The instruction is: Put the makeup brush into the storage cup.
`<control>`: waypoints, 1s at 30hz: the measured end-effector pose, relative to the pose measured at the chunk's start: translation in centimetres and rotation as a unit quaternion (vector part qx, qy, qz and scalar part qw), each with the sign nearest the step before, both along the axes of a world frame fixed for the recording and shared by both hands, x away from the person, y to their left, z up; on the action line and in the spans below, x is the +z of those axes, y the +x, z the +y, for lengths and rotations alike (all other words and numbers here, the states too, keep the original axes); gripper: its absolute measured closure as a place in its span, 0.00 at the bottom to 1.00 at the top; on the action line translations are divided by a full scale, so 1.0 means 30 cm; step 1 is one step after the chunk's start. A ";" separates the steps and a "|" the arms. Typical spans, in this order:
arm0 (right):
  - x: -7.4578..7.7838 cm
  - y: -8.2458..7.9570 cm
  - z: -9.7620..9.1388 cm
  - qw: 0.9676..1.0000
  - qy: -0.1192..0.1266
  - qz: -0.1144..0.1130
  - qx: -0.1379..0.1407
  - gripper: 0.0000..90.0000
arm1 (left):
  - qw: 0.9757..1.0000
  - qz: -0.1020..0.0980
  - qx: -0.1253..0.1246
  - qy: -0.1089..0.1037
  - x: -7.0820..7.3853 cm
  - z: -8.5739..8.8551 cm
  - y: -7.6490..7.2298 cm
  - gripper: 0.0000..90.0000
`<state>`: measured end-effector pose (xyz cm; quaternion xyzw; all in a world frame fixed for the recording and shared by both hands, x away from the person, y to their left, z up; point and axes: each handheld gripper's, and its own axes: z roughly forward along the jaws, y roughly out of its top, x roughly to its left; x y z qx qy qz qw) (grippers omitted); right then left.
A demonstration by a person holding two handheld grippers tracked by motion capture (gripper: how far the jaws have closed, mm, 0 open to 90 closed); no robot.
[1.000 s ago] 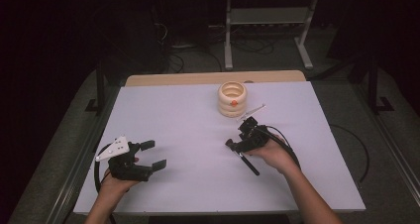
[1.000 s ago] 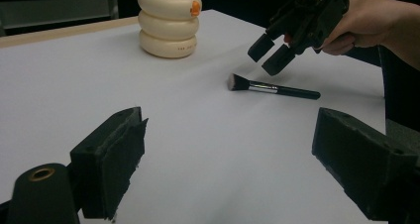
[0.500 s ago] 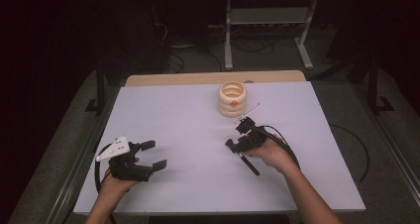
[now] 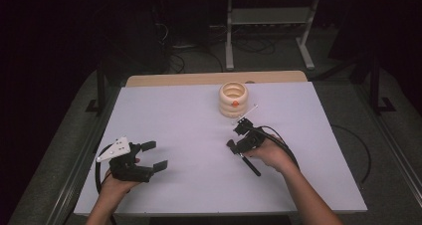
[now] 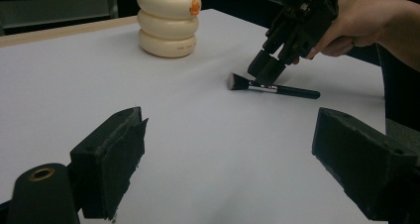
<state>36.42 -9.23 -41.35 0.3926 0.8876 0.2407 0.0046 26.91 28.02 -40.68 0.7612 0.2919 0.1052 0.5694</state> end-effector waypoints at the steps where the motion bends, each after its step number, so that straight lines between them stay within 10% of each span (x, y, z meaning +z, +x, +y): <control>1: -0.002 0.001 0.001 1.000 -0.003 -0.001 0.000 0.68 | 1.000 0.000 0.000 0.000 0.000 0.000 0.000 0.14; 30: -0.029 -0.002 0.025 0.998 -0.059 0.003 0.018 0.78 | 1.000 -0.003 0.000 0.002 0.004 0.003 -0.001 0.14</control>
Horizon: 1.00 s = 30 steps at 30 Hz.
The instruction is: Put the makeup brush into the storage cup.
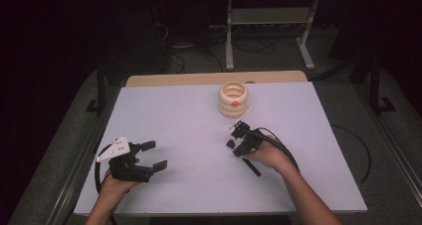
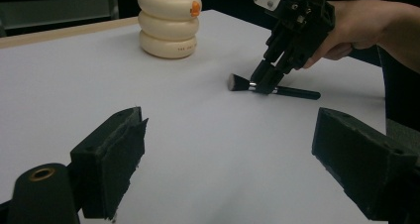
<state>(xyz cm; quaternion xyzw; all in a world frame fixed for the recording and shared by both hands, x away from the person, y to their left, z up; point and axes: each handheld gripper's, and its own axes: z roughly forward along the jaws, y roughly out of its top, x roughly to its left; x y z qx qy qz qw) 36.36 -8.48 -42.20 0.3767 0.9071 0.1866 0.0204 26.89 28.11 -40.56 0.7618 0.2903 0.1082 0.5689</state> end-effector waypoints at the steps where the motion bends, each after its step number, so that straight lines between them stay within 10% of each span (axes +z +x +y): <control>1: 0.000 0.000 0.000 1.000 0.000 0.000 0.000 0.78 | 1.000 0.000 0.000 0.000 0.000 0.000 0.000 0.14; 30: -0.002 0.000 0.001 1.000 -0.009 -0.008 0.000 0.84 | 1.000 0.001 -0.001 -0.001 -0.002 -0.002 0.001 0.14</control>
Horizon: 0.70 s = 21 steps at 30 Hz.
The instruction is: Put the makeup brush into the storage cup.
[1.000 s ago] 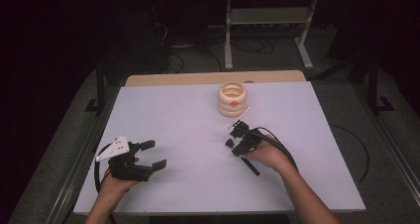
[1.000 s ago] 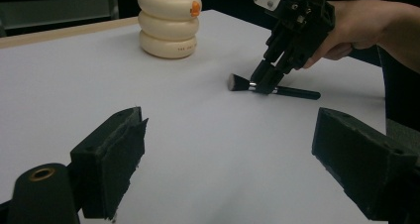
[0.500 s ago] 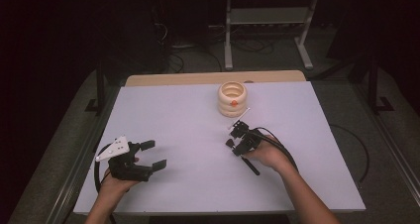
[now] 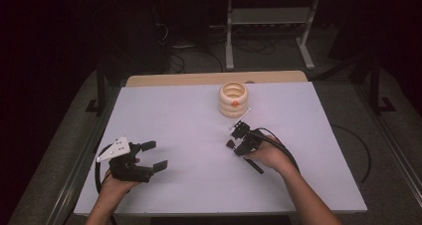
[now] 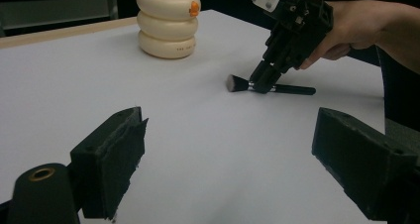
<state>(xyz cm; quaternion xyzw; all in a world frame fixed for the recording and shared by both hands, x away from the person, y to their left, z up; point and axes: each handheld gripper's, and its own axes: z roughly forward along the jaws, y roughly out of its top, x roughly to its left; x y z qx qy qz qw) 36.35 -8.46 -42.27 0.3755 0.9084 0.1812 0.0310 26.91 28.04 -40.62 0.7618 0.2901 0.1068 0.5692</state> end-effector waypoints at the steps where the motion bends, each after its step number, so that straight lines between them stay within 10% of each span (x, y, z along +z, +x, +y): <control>1: 0.000 0.000 0.000 1.000 0.000 -0.001 0.000 0.84 | 1.000 0.001 0.000 0.000 0.000 0.000 0.000 0.14; 21: 0.000 0.002 -0.010 1.000 0.007 -0.002 -0.006 0.85 | 1.000 0.001 0.001 0.000 -0.002 0.000 0.001 0.14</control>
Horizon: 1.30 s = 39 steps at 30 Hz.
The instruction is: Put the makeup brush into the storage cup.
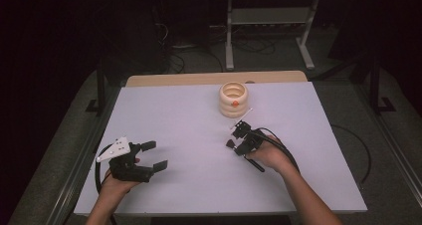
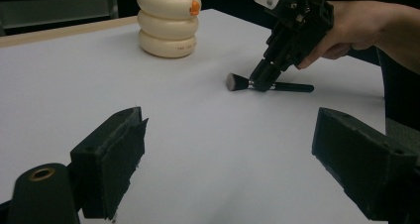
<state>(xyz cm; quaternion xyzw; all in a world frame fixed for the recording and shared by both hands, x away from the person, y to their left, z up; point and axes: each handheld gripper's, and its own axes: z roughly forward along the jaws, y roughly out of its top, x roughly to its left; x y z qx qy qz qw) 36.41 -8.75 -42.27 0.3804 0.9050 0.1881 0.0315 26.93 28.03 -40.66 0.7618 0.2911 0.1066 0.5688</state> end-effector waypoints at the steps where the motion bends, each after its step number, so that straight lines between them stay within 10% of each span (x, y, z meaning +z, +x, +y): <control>1: 0.000 0.001 -0.001 1.000 0.000 -0.001 -0.001 0.85 | 1.000 0.000 0.000 0.000 0.000 0.000 0.000 0.14; 39: 0.067 0.004 -0.086 0.995 0.087 -0.035 -0.018 0.85 | 1.000 0.000 0.001 0.000 0.002 0.002 -0.001 0.14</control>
